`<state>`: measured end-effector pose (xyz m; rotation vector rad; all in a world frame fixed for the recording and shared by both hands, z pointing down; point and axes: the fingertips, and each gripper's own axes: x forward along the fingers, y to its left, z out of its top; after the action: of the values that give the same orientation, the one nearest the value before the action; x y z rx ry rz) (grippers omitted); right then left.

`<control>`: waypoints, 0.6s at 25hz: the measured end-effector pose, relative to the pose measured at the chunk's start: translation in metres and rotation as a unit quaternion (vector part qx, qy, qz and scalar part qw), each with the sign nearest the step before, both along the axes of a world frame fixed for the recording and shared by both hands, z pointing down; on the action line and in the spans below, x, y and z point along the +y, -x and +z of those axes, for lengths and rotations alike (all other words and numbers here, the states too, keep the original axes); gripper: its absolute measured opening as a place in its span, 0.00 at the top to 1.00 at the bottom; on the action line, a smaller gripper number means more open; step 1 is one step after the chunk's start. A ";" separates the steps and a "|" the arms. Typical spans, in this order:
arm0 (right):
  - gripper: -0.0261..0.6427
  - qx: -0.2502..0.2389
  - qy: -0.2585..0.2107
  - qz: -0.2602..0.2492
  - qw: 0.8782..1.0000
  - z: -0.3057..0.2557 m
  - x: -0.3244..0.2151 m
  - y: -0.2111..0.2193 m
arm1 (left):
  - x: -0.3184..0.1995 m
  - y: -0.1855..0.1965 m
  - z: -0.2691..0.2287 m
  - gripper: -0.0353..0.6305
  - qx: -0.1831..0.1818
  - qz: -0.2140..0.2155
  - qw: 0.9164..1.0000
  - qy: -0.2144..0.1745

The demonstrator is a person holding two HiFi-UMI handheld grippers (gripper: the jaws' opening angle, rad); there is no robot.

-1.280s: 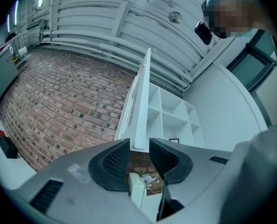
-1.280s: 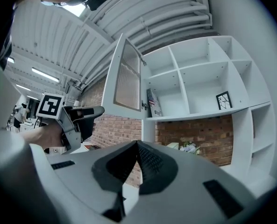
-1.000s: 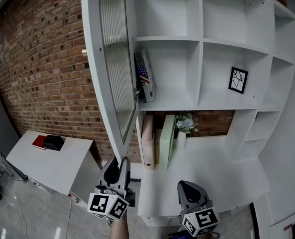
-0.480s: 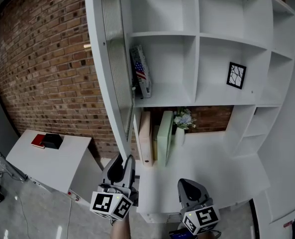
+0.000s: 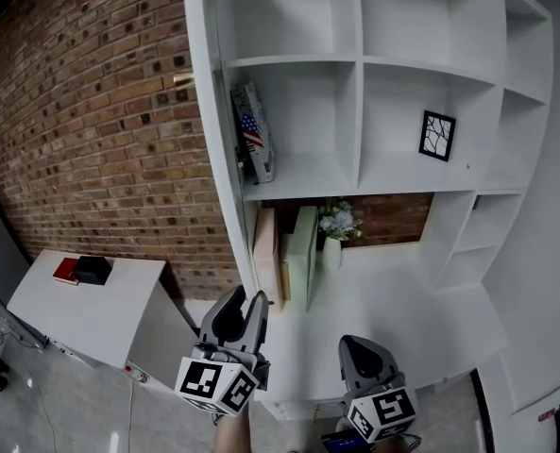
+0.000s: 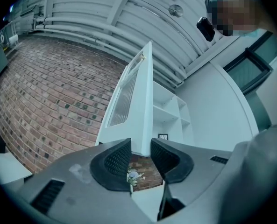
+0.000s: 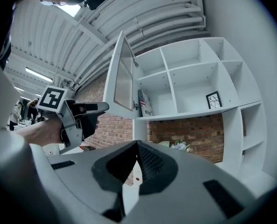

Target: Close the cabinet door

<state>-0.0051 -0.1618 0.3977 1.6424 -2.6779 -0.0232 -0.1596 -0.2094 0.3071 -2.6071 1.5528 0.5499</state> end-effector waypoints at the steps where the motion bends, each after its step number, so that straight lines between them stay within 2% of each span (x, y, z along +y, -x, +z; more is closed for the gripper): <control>1: 0.96 0.000 0.000 0.003 1.000 0.000 0.000 -0.002 | 0.000 -0.003 0.000 0.76 -0.002 0.004 1.000 0.000; 15: 0.96 -0.001 0.011 0.039 0.999 0.004 -0.007 -0.022 | -0.007 -0.032 0.002 0.75 -0.039 0.039 0.998 0.001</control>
<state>0.0164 -0.1689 0.4015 1.7403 -2.6038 0.0070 -0.1276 -0.2161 0.3091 -2.6643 1.4356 0.4452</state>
